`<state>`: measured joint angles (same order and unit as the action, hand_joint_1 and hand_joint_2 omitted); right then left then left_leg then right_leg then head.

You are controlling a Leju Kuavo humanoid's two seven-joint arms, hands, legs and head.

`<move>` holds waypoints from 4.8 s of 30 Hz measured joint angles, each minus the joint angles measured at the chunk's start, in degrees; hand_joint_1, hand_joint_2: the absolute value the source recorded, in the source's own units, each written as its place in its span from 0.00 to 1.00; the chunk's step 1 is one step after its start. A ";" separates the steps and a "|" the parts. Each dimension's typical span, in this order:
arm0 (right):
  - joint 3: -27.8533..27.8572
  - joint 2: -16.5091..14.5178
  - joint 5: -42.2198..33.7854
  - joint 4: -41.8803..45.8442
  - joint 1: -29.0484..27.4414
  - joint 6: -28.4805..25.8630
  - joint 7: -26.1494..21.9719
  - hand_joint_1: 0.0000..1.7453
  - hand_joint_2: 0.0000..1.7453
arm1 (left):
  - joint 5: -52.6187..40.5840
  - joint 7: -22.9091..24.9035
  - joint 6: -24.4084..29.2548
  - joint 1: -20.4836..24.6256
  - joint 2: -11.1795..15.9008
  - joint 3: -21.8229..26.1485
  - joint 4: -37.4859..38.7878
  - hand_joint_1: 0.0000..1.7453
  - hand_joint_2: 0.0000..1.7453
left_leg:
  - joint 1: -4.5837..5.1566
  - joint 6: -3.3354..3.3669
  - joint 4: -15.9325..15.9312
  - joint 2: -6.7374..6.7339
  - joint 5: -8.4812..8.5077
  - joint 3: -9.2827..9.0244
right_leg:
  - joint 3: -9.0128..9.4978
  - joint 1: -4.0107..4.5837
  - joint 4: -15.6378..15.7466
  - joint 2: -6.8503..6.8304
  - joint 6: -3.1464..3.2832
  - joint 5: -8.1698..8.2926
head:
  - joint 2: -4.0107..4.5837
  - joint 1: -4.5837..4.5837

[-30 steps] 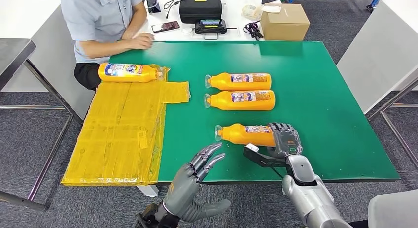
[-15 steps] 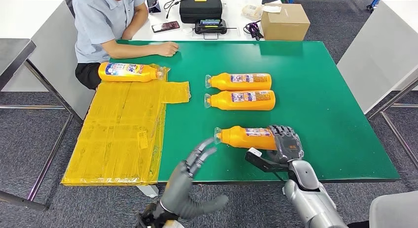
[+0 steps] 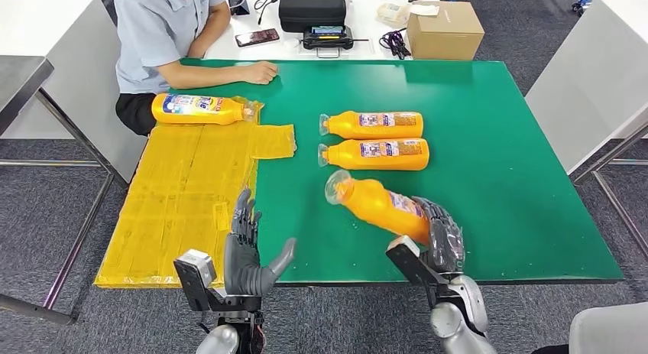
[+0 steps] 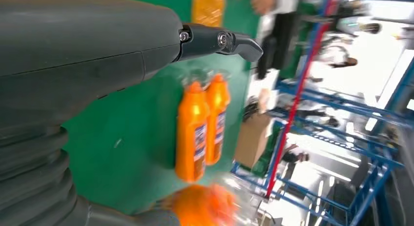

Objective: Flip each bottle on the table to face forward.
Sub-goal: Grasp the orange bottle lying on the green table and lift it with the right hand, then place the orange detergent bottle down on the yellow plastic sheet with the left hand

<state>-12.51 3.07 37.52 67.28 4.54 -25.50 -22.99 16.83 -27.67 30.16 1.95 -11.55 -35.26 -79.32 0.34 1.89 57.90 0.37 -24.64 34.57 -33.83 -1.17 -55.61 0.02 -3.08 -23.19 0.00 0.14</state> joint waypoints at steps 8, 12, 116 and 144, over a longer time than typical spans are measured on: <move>-0.05 -2.30 -6.32 2.87 -0.36 -0.44 -1.48 1.00 1.00 | 9.72 1.59 -4.10 0.26 -0.29 0.15 1.73 0.00 1.00 | 0.01 0.00 0.00 0.02 -0.01 0.08 | -0.07 -0.01 0.00 0.00 0.00 0.00 | 0.00 -0.01; -1.23 -2.81 -5.53 2.49 0.40 -0.60 -2.12 1.00 1.00 | 10.71 3.90 -8.07 0.99 0.18 -1.32 2.58 0.00 1.00 | 0.01 0.00 0.00 -0.01 0.00 0.10 | -0.10 -0.01 0.00 0.00 0.00 0.00 | 0.00 -0.01; -9.09 -6.38 -2.55 2.76 -5.20 1.86 -1.32 0.00 1.00 | -94.60 15.34 10.08 3.19 -7.10 29.81 5.18 1.00 1.00 | -0.01 0.01 0.00 0.10 0.01 0.17 | -0.18 0.00 -0.01 -0.03 0.01 -0.01 | 0.00 0.00; -4.69 -8.58 -3.91 3.41 -5.36 8.30 -2.71 0.00 1.00 | -97.75 35.11 0.04 20.24 -0.23 25.71 34.67 0.03 1.00 | -0.02 -0.02 0.00 0.11 0.06 0.17 | -0.16 0.00 -0.03 -0.03 0.01 0.01 | 0.00 0.00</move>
<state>-17.20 -5.51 33.62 70.69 -0.82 -17.20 -25.70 -80.92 7.44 30.20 22.19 -11.78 -9.55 -44.65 0.31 1.87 57.90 0.48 -24.58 34.74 -34.00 -1.17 -55.64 -0.01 -3.08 -23.18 0.00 0.14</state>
